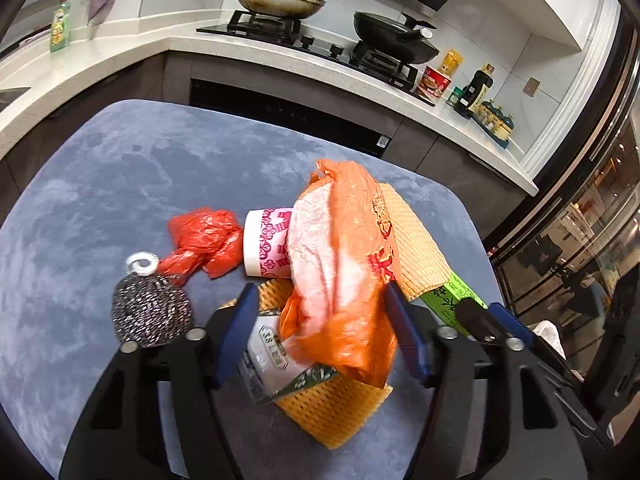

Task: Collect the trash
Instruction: 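Grasp the orange bag with the left tool while the right grasps the orange sponge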

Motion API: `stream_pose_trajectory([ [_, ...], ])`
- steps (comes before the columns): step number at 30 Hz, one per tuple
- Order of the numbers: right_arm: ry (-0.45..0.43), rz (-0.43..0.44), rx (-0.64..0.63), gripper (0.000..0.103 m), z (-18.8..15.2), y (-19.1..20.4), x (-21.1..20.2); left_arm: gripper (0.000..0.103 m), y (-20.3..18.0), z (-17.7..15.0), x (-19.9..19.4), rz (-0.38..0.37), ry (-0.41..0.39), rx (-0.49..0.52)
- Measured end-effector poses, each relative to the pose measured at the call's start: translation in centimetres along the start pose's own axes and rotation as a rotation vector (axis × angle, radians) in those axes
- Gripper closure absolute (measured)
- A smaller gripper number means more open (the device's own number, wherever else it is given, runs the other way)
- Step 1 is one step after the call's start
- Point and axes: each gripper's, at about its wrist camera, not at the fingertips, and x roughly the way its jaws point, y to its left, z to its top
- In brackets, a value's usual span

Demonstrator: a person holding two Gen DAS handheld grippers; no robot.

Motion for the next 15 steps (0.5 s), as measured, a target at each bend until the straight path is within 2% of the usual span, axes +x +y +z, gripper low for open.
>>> stream_pose_trajectory([
  [1,0.004,0.005,0.001,0.04,0.0,0.1,0.4,0.049,0.0,0.1,0.1,-0.007,-0.001,0.001],
  [3,0.012,0.016,0.003,0.04,0.0,0.3,1.0,0.062,-0.1,0.2,0.2,-0.028,-0.004,0.005],
  [6,0.019,0.026,0.005,0.041,0.0,0.5,1.8,0.072,-0.5,0.4,0.1,-0.04,-0.018,0.022],
  [10,0.035,0.039,0.007,0.046,0.0,0.9,2.8,0.08,-0.8,0.5,-0.3,-0.051,-0.042,0.037],
  [11,0.039,0.042,0.006,0.046,-0.1,1.0,3.1,0.087,-0.8,0.5,-0.4,-0.056,-0.045,0.038],
  [15,0.041,0.056,0.017,0.047,-0.1,1.2,3.8,0.088,-0.5,0.7,-0.4,-0.062,-0.049,0.037],
])
